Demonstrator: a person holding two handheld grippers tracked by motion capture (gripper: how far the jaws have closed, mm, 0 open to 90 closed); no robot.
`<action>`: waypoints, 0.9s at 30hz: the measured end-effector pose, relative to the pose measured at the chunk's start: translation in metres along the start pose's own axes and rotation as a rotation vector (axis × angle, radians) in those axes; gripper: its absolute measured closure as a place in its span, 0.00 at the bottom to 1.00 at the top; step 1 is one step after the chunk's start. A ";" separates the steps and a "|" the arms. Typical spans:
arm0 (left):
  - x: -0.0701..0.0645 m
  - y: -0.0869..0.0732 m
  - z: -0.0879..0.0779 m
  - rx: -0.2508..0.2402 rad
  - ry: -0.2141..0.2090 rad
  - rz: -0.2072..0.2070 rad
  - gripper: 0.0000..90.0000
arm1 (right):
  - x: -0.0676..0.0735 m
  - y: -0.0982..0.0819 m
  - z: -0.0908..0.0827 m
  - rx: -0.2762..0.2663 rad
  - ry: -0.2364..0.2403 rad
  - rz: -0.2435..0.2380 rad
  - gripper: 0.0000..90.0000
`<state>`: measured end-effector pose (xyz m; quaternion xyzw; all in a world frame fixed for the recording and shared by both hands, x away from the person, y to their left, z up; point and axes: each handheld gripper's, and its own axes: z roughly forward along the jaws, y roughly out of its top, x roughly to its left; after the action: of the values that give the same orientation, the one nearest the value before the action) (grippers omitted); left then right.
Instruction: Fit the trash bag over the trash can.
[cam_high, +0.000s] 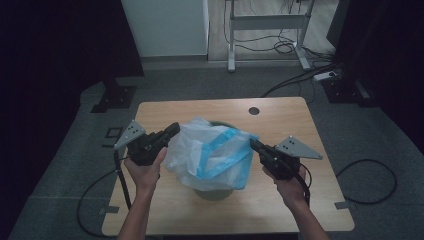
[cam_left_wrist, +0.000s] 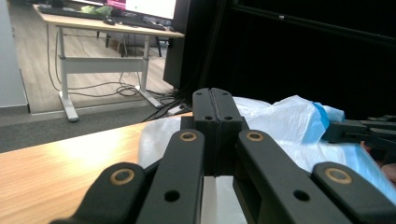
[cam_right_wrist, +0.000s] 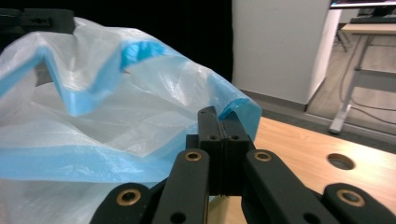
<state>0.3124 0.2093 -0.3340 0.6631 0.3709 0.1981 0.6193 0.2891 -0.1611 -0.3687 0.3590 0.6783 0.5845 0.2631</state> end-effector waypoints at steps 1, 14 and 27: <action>0.004 -0.001 0.000 -0.005 0.008 -0.008 1.00 | -0.004 0.002 0.000 0.000 -0.011 -0.003 0.99; 0.023 -0.003 -0.016 -0.096 0.058 -0.040 1.00 | -0.027 0.021 -0.001 -0.036 -0.086 -0.028 0.99; 0.018 -0.042 -0.051 -0.112 0.056 -0.057 1.00 | -0.010 -0.008 -0.040 -0.080 -0.049 -0.033 0.99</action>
<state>0.2770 0.2550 -0.3702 0.6109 0.3953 0.2191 0.6500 0.2625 -0.1936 -0.3701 0.3514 0.6537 0.5977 0.3034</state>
